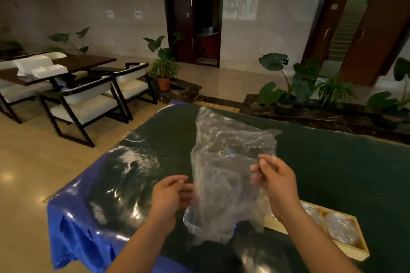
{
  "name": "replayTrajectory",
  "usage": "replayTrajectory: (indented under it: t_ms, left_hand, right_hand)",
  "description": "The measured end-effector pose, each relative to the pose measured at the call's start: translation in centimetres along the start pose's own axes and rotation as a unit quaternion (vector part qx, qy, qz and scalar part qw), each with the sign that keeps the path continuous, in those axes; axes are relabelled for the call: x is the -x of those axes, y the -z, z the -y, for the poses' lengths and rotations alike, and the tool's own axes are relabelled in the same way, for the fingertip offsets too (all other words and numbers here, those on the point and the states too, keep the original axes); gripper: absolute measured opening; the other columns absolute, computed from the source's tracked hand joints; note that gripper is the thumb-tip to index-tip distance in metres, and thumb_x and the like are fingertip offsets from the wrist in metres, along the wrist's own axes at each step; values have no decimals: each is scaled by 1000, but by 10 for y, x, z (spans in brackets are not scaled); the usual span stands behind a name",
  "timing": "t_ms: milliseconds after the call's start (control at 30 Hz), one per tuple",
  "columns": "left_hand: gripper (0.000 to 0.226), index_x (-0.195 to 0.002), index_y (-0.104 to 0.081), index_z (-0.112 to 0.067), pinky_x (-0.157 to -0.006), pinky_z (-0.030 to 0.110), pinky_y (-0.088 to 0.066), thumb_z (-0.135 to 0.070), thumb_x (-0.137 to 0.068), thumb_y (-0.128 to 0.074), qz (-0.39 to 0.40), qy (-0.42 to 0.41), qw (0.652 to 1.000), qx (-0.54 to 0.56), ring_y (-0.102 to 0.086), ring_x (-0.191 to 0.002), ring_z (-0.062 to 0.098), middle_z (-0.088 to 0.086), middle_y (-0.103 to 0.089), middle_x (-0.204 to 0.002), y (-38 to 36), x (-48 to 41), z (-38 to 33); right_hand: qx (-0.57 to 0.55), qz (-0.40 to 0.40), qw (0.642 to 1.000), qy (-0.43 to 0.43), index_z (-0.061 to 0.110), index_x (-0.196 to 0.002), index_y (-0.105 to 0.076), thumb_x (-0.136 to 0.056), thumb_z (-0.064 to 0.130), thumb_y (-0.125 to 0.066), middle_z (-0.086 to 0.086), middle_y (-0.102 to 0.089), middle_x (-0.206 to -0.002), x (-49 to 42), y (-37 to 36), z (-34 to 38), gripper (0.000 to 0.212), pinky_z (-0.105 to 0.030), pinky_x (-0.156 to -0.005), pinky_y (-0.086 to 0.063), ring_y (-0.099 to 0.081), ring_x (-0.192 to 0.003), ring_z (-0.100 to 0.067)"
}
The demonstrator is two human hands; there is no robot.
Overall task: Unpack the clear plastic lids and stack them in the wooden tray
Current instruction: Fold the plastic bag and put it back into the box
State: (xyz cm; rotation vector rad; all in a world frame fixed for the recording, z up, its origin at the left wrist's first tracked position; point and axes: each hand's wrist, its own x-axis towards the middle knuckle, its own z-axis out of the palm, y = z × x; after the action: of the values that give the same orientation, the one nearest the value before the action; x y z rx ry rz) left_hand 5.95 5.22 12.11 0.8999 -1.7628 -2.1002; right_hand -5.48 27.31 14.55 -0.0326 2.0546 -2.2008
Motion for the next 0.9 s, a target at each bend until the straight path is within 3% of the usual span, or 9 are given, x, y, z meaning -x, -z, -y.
replayTrajectory:
  t_ms: [67,133,200,267,367,467,600,767,900]
  left_hand:
    - [30,-110,-74,-4,-73,46,-63,-27,-104,-55,-5,7,999,36,-77,-82,32,18,-79,-93,-2,-2,4]
    - [55,-113,-75,-17,-90,54,-60,-64,-95,-53,94,39,994,36,-76,-100,32,11,-80,-106,-6,4,3]
    - [62,-113,-75,-29,-93,50,-59,-75,-72,-73,193,52,979,-47,-75,-106,26,2,-79,-112,-14,8,8]
    - [47,-103,-79,-34,-78,38,-63,-49,-60,-93,231,36,968,-87,-78,-95,20,2,-81,-105,-24,9,21]
    - [13,-79,-81,-24,-53,26,-54,-12,-79,-83,127,-4,989,-76,-70,-61,15,8,-76,-73,-29,5,32]
    - [17,-77,-76,-11,-57,30,-56,-13,-93,-71,39,-22,994,-97,-65,-57,12,0,-71,-62,-26,-2,28]
    - [12,-86,-69,-7,-66,44,-60,-10,-97,-65,19,-58,996,-68,-61,-65,21,7,-66,-70,-36,2,17]
    - [11,-93,-65,-3,-62,44,-65,-11,-100,-62,13,-30,999,-17,-67,-70,26,17,-68,-79,-39,7,15]
    - [15,-91,-64,-3,-54,31,-60,-13,-101,-60,3,-58,998,17,-67,-60,19,8,-69,-71,-41,7,15]
  right_hand:
    - [-18,4,1000,-14,21,-114,-66,-99,21,-59,-7,-78,-95,3,6,-5,16,-41,-78,-61,-75,-87,-25]
    - [8,11,1000,-11,17,-110,-67,-100,15,-58,-10,-77,-94,7,6,-11,14,-44,-80,-61,-75,-87,-26]
    - [5,-9,1000,-5,13,-105,-67,-101,9,-54,-13,-76,-87,11,3,-14,14,-43,-75,-63,-75,-78,-26]
    - [-1,-24,1000,10,13,-101,-68,-101,7,-53,-13,-75,-84,12,4,-14,16,-43,-71,-63,-74,-74,-27]
    - [-16,-52,998,15,14,-101,-68,-100,8,-55,-10,-76,-81,9,12,-8,14,-35,-59,-62,-74,-67,-24]
    - [-52,-28,998,-12,15,-114,-62,-98,21,-62,-2,-79,-86,9,25,-4,18,-30,-59,-62,-76,-72,-19]
    - [16,104,979,-172,20,-121,-55,-87,44,-72,-7,-75,-109,29,21,-18,45,-43,-78,-63,-76,-91,-27]
    - [-8,76,987,-144,2,-102,-69,-83,-5,-72,-17,-77,-80,42,34,-23,20,-32,-56,-60,-71,-62,-25]
    - [90,64,988,-111,-1,-92,-70,-89,16,-73,-6,-65,-58,41,50,-19,17,-25,-42,-47,-57,-46,-13]
